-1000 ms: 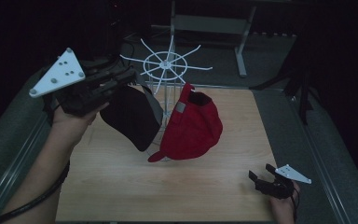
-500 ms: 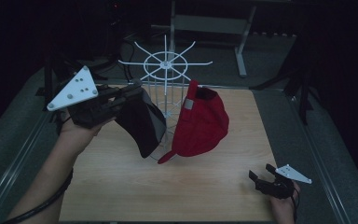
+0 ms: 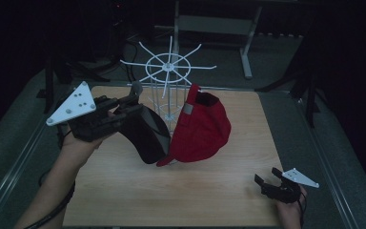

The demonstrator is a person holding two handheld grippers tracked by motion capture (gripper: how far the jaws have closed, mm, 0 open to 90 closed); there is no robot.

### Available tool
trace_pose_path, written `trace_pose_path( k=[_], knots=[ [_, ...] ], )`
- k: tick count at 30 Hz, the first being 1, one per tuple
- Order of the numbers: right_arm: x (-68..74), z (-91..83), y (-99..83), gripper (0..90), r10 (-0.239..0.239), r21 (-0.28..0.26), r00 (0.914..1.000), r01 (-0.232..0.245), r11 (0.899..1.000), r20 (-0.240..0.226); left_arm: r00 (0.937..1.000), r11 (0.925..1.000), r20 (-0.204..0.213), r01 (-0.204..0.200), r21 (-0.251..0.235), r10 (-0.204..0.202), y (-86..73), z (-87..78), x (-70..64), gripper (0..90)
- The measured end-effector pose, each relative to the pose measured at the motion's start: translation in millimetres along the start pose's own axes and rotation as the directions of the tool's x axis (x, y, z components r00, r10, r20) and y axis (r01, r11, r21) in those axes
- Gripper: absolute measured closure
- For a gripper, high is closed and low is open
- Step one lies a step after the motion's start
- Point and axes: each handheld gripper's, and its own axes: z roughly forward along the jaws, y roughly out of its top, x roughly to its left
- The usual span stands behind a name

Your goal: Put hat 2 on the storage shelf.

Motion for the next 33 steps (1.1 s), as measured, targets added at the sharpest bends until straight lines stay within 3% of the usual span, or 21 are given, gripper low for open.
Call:
trace_pose_path(
  k=[6,13,26,33],
  knots=[
    [0.0,0.0,0.0,14.6,0.0,0.001,1.0,0.0,1.0,-0.001,0.9998,0.9998,-0.007,0.016,0.014,-0.016,-9.1,-4.8,-1.3,61.4],
    [-0.1,-0.2,0.0,14.6,0.001,-0.001,1.0,-0.001,1.0,-0.001,0.9984,0.9985,-0.012,0.055,-0.009,-0.055,-18.7,-16.7,-4.2,54.8],
    [0.5,-0.1,-0.1,14.6,-0.005,0.001,1.0,0.005,1.0,-0.001,0.9979,0.9978,-0.027,0.061,0.028,-0.06,-46.1,-32.4,-10.1,55.2],
    [0.8,0.0,0.0,14.6,-0.006,0.003,1.0,0.006,1.0,0.001,0.9963,0.9952,-0.027,0.083,0.051,-0.082,-64.8,-38.8,-11.2,56.5]
  ],
)
